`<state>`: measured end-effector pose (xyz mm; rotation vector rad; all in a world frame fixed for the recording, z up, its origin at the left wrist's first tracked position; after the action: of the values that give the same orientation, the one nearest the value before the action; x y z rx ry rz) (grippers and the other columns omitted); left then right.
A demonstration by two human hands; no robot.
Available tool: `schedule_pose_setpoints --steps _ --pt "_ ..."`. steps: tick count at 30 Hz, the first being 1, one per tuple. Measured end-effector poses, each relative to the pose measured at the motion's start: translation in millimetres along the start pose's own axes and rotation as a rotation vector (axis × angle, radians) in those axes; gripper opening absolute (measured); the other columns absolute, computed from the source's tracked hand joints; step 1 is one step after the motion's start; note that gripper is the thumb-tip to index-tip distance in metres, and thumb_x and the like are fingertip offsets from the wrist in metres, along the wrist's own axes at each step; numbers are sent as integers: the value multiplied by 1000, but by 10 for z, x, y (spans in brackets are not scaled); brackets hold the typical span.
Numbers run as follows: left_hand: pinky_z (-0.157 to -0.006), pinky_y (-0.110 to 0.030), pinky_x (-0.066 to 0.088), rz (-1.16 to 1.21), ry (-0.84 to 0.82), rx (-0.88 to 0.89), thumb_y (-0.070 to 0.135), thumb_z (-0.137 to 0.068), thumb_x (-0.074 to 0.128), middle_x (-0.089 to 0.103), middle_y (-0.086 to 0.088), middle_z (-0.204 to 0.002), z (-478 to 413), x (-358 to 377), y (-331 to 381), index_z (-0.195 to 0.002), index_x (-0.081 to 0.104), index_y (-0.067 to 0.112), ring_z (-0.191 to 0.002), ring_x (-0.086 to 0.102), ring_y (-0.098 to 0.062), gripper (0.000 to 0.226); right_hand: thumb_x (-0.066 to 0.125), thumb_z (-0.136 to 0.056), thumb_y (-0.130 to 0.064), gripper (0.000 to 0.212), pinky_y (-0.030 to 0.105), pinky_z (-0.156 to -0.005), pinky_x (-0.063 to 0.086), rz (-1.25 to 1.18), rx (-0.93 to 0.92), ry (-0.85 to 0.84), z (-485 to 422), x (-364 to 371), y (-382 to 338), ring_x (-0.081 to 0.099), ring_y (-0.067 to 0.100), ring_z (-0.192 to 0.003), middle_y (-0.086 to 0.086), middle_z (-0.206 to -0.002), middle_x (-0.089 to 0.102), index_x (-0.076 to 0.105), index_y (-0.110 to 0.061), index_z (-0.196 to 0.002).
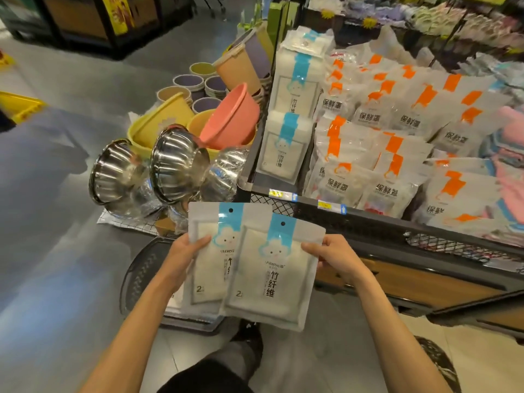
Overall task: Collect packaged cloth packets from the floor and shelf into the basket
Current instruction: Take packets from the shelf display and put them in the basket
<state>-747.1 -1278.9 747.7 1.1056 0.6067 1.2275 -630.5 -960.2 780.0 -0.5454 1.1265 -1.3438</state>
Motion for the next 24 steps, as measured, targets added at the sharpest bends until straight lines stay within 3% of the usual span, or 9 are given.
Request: schedule_pose_setpoints --steps 2,5,7,10,13,16,18,21,24 --pt "-63 -24 58 18 -9 26 43 -70 84 78 -4 -99 -83 41 59 -113 66 12 -89 75 -20 56 73 -89 -28 11 27 -70 57 46 -33 0 -161 -59 -97 72 11 -80 -8 -89 77 74 -17 -85" --pt "-59 -21 57 43 16 59 21 -92 68 79 -2 -94 -291 81 173 -107 66 13 -78 75 -12 17 80 -82 -35 30 34 -65 50 86 -60 15 -454 -156 -211 65 17 -64 5 -78 74 70 -9 -71" --pt "-61 -23 58 28 36 63 13 -98 59 78 -4 -99 -459 101 234 -109 66 14 -81 76 -14 13 82 -77 -47 47 42 -71 53 84 -73 8 -645 -222 -314 69 32 -74 14 -85 74 71 -2 -80" --pt "-69 -31 62 58 48 76 12 -99 57 78 -6 -103 -708 102 347 -114 65 14 -92 75 -22 17 80 -82 -36 32 43 -73 54 78 -92 19 -948 -383 -543 70 23 -74 7 -80 75 72 -5 -78" --pt "-81 -44 61 84 63 91 18 -95 61 76 -10 -109 -1021 81 462 -119 63 14 -101 73 -29 25 84 -76 -38 45 40 -62 51 103 -143 74 -1270 -601 -817 63 24 -60 11 -67 69 65 3 -71" --pt "-91 -54 55 77 87 129 26 -90 66 74 -11 -115 -1329 10 593 -125 62 14 -105 71 -31 37 85 -75 -32 49 42 -66 54 75 -189 97 -1632 -813 -1081 65 26 -66 17 -74 70 66 13 -81" --pt "-93 -54 54 77 118 155 27 -92 66 74 -11 -117 -1551 -105 683 -126 62 14 -107 71 -32 37 81 -81 -23 37 41 -68 58 87 -210 97 -1879 -916 -1246 70 28 -72 22 -82 73 69 12 -84" --pt "-93 -53 55 79 142 157 21 -96 64 73 -12 -117 -1847 -259 816 -127 62 12 -107 70 -32 32 81 -81 -24 40 50 -70 58 70 -239 106 -2220 -1015 -1376 71 38 -73 26 -83 72 67 13 -84" --pt "-82 -43 61 94 170 145 15 -98 61 74 -11 -113 -2039 -345 952 -121 64 12 -103 72 -29 24 82 -80 -20 31 43 -62 55 61 -239 148 -2471 -1079 -1448 65 23 -59 14 -66 68 66 5 -72"
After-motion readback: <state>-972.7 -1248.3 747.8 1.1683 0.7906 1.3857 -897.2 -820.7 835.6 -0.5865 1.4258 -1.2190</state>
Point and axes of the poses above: each hand's wrist, its own z-axis away from the middle knuckle, its own x-axis out of the palm, y = z × x, the point moved 7 cm from there along -z, towards the middle knuckle
